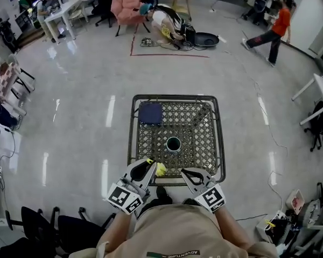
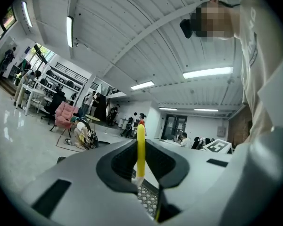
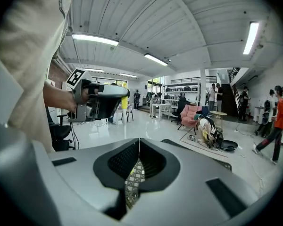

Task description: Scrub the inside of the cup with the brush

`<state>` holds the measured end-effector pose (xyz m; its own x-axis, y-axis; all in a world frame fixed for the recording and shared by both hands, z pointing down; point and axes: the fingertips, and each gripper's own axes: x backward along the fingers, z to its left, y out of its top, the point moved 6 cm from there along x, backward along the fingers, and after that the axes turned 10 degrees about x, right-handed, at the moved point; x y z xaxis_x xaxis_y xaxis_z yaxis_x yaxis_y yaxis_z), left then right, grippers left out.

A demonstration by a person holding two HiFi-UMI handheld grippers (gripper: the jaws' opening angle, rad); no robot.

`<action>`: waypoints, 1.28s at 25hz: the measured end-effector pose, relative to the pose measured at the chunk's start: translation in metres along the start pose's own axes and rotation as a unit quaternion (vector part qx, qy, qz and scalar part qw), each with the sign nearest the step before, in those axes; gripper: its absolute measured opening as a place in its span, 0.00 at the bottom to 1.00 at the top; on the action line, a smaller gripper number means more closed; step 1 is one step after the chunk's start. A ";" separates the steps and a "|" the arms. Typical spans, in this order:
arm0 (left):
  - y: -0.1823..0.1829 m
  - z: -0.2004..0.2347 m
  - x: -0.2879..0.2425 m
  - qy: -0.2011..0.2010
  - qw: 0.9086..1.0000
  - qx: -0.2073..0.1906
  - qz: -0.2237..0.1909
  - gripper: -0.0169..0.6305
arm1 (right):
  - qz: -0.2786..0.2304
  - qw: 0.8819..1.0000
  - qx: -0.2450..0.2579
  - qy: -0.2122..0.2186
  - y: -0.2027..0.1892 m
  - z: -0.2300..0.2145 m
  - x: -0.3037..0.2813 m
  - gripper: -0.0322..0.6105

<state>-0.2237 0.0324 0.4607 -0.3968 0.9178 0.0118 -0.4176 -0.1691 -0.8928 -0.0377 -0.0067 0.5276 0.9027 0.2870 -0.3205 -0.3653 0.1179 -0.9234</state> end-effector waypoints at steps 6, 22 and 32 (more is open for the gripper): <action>0.004 0.017 -0.009 0.003 1.000 0.003 0.007 0.12 | 0.015 1.000 0.006 -0.011 0.001 -0.014 -0.003 0.08; 0.030 0.021 -0.064 0.079 0.997 -0.027 -0.006 0.12 | -0.024 0.999 -0.019 0.027 -0.034 -0.096 -0.016 0.08; 0.040 0.012 -0.112 0.103 0.993 -0.047 -0.014 0.12 | -0.020 0.995 -0.017 0.098 -0.078 -0.120 -0.046 0.08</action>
<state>-0.2057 -0.0818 0.4289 -0.2056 0.9775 -0.0471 -0.3444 -0.1173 -0.9315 -0.0239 -0.1431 0.5890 0.9447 0.0906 -0.3150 -0.3229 0.0915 -0.9420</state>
